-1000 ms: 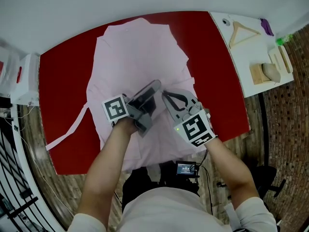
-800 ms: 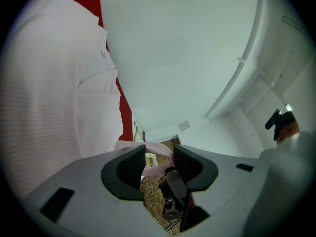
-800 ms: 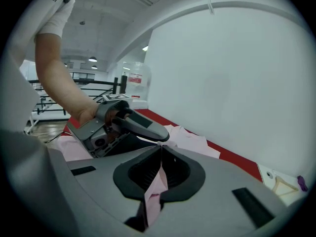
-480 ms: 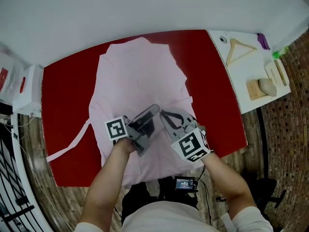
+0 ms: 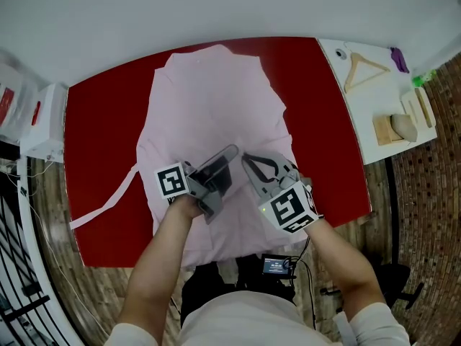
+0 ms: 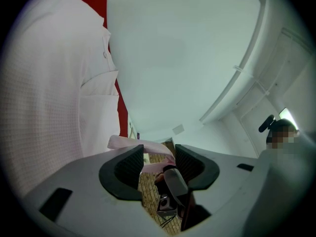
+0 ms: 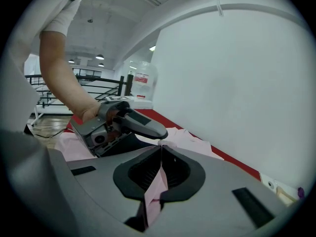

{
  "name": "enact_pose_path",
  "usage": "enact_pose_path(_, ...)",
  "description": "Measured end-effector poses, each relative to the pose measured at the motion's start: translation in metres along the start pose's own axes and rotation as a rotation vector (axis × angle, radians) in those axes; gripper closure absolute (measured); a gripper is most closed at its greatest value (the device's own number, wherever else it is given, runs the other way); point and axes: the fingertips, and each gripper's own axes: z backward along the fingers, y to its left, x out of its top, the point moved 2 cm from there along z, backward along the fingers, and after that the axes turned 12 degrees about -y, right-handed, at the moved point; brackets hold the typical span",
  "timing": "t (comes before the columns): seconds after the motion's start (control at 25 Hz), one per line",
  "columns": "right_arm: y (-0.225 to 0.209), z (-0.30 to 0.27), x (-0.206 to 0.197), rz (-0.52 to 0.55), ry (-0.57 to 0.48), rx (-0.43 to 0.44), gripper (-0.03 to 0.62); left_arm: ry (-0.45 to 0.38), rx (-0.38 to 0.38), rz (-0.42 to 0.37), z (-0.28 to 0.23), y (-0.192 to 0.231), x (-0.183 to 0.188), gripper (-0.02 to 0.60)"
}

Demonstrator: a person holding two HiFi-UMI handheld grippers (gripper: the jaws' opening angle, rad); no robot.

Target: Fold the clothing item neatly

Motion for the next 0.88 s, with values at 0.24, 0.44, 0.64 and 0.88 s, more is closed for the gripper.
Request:
enact_pose_path(0.24,-0.003,-0.005,0.005,0.014,0.001,-0.034,0.574,-0.007,-0.011,0.03,0.01,0.001,-0.003,0.402)
enact_pose_path(0.44,-0.004,-0.012,0.011,0.011,-0.008,-0.047,0.574,-0.045,-0.067,0.053,0.017,-0.008,-0.002,0.402)
enact_pose_path(0.64,0.017,-0.018,0.015,0.007,-0.022,0.024,0.574,-0.078,-0.064,0.047,0.022,-0.005,0.005,0.398)
enact_pose_path(0.88,0.034,-0.019,0.012,0.014,-0.015,0.079,0.574,-0.14,-0.013,0.015,0.033,0.004,0.026,0.397)
